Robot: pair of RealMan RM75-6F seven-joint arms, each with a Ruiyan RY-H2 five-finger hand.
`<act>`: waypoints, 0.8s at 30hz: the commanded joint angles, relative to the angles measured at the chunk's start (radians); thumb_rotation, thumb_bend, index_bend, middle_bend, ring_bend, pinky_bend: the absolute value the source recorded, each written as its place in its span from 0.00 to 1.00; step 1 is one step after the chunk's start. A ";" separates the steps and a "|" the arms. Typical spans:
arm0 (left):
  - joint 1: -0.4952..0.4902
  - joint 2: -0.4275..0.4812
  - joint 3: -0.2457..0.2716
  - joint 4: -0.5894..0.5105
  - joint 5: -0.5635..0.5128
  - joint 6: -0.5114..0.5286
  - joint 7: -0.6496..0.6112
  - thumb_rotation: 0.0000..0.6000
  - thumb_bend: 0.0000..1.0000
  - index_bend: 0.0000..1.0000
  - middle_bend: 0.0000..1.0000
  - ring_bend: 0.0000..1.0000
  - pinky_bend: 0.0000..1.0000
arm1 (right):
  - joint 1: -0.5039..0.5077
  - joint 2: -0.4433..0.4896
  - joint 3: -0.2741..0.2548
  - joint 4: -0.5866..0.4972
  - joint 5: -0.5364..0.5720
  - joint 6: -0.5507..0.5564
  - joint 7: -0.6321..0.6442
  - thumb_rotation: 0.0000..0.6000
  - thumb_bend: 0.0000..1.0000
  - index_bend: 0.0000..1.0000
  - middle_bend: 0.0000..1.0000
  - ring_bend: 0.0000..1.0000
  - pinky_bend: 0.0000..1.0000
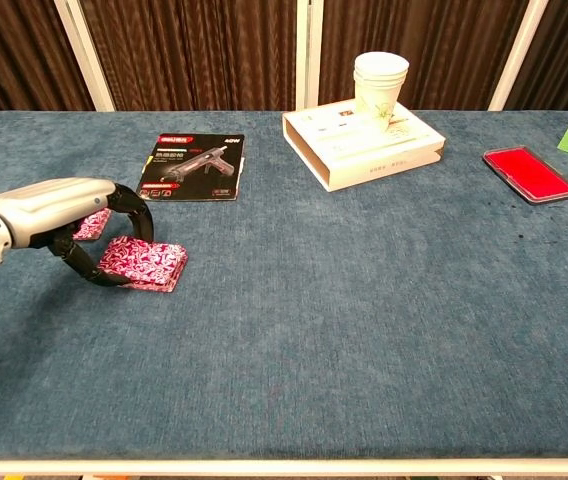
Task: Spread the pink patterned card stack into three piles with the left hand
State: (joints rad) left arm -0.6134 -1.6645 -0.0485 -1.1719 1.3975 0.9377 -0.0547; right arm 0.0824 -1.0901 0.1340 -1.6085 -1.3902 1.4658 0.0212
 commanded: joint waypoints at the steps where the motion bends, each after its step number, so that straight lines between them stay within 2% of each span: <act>1: 0.003 0.001 0.002 0.004 0.005 0.006 -0.007 1.00 0.23 0.41 0.42 0.13 0.18 | 0.000 0.000 0.000 0.000 0.000 0.000 0.001 1.00 0.13 0.02 0.00 0.00 0.00; 15: 0.059 0.083 0.010 -0.051 0.005 0.086 -0.007 1.00 0.24 0.41 0.42 0.13 0.18 | 0.003 -0.006 -0.002 0.003 -0.002 -0.004 -0.006 1.00 0.13 0.02 0.00 0.00 0.00; 24: 0.132 0.141 0.038 -0.061 0.013 0.163 -0.016 1.00 0.23 0.41 0.42 0.13 0.18 | 0.007 -0.006 -0.002 0.004 0.005 -0.014 -0.010 1.00 0.13 0.02 0.00 0.00 0.00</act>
State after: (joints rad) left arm -0.4935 -1.5307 -0.0190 -1.2365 1.4039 1.0887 -0.0651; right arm 0.0891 -1.0967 0.1324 -1.6041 -1.3848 1.4517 0.0116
